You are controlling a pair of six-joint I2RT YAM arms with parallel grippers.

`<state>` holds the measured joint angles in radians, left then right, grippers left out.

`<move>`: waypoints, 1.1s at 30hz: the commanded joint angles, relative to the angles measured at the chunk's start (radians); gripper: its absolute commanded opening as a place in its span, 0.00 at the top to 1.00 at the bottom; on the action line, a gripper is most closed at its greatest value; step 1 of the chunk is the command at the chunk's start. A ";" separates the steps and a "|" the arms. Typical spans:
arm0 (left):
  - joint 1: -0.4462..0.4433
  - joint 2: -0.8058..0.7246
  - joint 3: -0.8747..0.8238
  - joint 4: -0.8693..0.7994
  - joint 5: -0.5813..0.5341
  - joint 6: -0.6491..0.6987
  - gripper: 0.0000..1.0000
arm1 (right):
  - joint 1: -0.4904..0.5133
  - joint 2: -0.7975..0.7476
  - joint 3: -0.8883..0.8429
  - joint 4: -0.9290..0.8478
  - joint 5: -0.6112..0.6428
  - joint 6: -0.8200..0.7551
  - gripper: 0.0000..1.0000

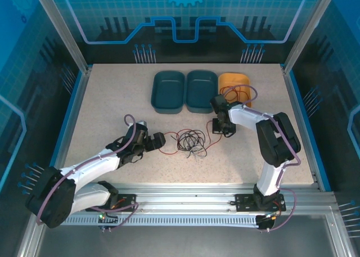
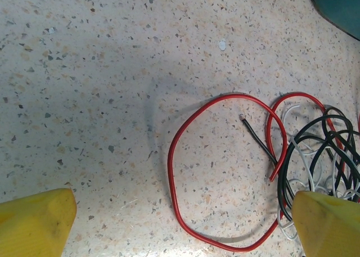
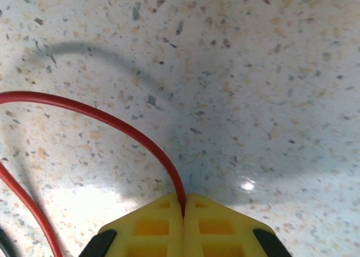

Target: Untangle the cables

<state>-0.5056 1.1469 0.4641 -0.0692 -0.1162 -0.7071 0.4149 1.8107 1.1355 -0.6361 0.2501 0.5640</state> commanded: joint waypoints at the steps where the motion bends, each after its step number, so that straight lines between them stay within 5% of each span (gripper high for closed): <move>1: 0.003 0.013 0.030 0.015 0.001 0.000 0.01 | 0.035 -0.076 0.035 -0.082 0.128 0.009 1.00; 10: 0.004 0.019 0.025 0.027 0.006 -0.003 0.01 | 0.109 -0.208 0.105 -0.184 0.300 0.015 1.00; 20: 0.005 0.025 0.021 0.032 0.007 -0.002 0.01 | 0.120 -0.415 0.167 -0.171 0.335 -0.064 1.00; 33: 0.004 0.000 0.008 0.027 0.009 -0.004 0.01 | -0.002 -0.464 0.320 -0.134 0.361 -0.222 1.00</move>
<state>-0.5056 1.1641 0.4641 -0.0441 -0.1158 -0.7071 0.4465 1.3464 1.4227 -0.7868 0.5873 0.3950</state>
